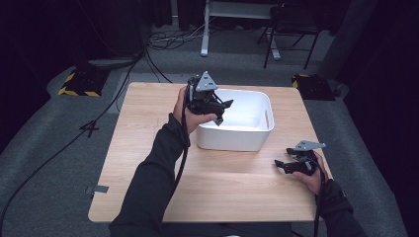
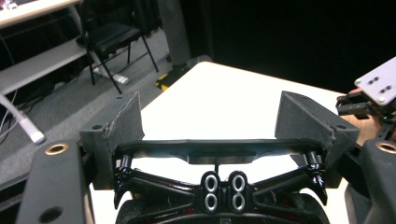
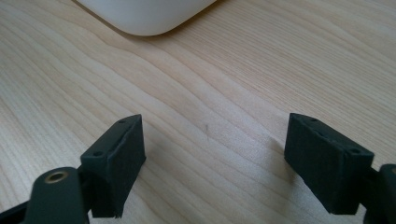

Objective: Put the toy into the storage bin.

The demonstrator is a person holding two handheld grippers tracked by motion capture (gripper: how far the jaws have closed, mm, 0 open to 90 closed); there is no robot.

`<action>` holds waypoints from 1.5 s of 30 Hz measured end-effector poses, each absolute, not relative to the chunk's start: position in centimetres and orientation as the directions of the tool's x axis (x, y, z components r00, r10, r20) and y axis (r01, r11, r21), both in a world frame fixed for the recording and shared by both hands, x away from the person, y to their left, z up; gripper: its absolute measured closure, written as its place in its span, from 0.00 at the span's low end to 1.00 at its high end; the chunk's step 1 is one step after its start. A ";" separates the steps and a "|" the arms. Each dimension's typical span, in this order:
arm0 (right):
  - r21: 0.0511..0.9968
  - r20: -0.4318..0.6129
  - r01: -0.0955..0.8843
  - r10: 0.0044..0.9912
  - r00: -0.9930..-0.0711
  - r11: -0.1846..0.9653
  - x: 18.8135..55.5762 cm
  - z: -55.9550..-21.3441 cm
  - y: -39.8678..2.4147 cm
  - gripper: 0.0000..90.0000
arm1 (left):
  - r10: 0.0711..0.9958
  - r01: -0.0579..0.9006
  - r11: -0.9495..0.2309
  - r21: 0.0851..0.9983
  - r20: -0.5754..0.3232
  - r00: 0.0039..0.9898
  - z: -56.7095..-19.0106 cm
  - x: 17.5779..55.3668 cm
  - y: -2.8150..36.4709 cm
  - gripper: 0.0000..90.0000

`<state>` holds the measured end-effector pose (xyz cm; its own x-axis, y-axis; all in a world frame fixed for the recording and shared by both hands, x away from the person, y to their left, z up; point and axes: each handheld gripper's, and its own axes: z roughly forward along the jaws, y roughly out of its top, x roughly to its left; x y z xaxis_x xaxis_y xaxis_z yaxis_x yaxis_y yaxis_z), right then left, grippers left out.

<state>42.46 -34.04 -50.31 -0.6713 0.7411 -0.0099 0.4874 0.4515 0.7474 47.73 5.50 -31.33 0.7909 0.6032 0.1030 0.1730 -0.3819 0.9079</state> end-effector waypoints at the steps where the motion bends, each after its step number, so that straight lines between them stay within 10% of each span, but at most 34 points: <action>1: 0.747 -0.010 0.487 0.740 -0.672 0.452 42.5 -50.3 -34.0 0.23 | 0.611 0.179 -0.381 0.907 0.101 0.785 -31.5 47.7 5.4 0.27; 45: 0.747 -0.013 0.482 0.735 -0.678 0.458 42.4 -50.3 -34.0 0.22 | 0.820 0.521 -0.408 0.750 0.050 0.571 -36.1 46.6 3.6 0.27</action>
<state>42.43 -34.03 -50.31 -0.6782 0.7347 -0.0127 0.4816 0.4576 0.7474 46.60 3.61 -36.06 0.5708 0.8196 0.0497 0.5209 -0.4083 0.7497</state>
